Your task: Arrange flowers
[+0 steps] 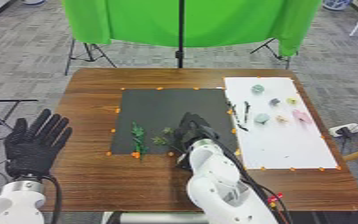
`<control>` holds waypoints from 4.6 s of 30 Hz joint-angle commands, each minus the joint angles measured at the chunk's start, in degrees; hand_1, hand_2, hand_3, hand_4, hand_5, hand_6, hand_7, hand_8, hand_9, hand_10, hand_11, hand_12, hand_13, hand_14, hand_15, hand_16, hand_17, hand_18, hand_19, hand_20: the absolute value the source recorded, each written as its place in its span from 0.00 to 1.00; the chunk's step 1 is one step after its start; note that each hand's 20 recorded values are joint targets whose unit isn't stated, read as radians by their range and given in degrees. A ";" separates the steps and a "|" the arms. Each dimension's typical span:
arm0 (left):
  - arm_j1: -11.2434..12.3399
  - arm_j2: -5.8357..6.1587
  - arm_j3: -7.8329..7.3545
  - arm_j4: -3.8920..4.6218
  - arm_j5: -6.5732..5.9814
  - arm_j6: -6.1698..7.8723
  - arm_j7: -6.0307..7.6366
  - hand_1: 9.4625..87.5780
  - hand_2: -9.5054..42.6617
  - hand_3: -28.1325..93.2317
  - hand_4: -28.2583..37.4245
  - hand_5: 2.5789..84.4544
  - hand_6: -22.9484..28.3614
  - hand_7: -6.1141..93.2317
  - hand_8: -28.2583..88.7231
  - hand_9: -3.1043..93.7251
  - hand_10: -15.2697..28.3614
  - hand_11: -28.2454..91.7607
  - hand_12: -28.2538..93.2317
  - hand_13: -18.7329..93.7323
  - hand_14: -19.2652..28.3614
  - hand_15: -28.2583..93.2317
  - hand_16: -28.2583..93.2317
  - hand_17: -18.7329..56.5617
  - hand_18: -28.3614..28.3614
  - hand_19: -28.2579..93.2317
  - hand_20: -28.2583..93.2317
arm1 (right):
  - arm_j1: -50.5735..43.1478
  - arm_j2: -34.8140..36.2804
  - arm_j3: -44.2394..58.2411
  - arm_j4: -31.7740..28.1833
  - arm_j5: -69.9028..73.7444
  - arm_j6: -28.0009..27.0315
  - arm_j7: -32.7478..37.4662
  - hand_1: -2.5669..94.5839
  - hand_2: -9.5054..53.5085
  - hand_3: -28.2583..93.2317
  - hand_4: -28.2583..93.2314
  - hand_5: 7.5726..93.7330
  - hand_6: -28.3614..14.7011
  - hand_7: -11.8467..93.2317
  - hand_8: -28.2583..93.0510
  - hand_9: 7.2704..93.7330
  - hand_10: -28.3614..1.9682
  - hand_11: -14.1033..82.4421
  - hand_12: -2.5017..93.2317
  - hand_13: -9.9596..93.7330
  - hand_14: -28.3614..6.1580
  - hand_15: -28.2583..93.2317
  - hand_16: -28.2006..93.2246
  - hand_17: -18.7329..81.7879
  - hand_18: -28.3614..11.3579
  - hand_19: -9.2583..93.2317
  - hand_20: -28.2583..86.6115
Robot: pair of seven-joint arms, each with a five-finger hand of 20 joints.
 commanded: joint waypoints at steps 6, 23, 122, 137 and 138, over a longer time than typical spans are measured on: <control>3.28 -1.47 -0.48 -0.19 -0.48 -1.52 0.88 0.20 0.42 0.83 0.00 0.51 0.60 0.18 0.15 0.43 0.67 0.38 0.32 0.46 0.69 0.40 0.22 0.20 0.75 0.51 0.35 | -5.04 5.76 4.96 -9.20 3.77 4.97 1.21 0.40 0.11 0.86 0.07 0.69 0.47 0.20 0.16 0.78 0.27 0.42 0.24 0.72 0.34 0.84 0.48 0.57 0.05 1.00 0.57; 3.21 -1.84 0.87 -0.54 -1.46 2.08 0.95 0.20 0.44 0.82 0.00 0.51 0.60 0.18 0.15 0.44 0.68 0.38 0.32 0.46 0.68 0.41 0.22 0.20 0.75 0.51 0.35 | -5.07 4.00 5.22 -8.14 14.79 -13.61 3.79 0.33 0.30 0.84 0.07 0.81 0.50 0.29 0.15 0.79 0.22 0.41 0.25 0.71 0.29 0.82 0.47 0.54 0.04 0.99 0.56; 5.37 -1.24 0.01 -1.56 -8.33 -3.18 3.15 0.21 0.43 0.83 0.00 0.50 0.59 0.17 0.15 0.45 0.67 0.38 0.32 0.46 0.69 0.42 0.21 0.20 0.75 0.51 0.35 | 11.72 18.45 -3.71 -0.48 19.16 8.39 10.49 0.57 0.00 0.89 0.10 0.88 0.51 0.36 0.44 0.79 0.33 0.49 0.58 0.69 0.27 0.89 0.56 0.53 0.00 0.99 0.69; 5.84 -1.54 0.16 -1.48 -8.95 -2.98 3.04 0.21 0.43 0.83 0.00 0.51 0.59 0.17 0.15 0.45 0.67 0.38 0.32 0.46 0.69 0.42 0.21 0.20 0.75 0.51 0.35 | 7.95 16.16 -1.46 2.85 17.52 10.43 14.73 0.58 0.00 0.88 0.07 0.82 0.53 0.43 0.40 0.77 0.34 0.52 0.55 0.69 0.28 0.90 0.52 0.53 0.00 1.00 0.67; 6.11 -1.56 0.14 -1.56 -8.95 -3.03 3.24 0.21 0.43 0.83 0.00 0.51 0.59 0.17 0.15 0.45 0.67 0.38 0.32 0.46 0.69 0.42 0.21 0.20 0.75 0.51 0.35 | 7.60 16.24 -1.15 2.66 18.15 10.87 14.80 0.57 0.00 0.88 0.07 0.81 0.53 0.44 0.40 0.76 0.35 0.52 0.54 0.69 0.28 0.91 0.52 0.54 0.00 1.00 0.67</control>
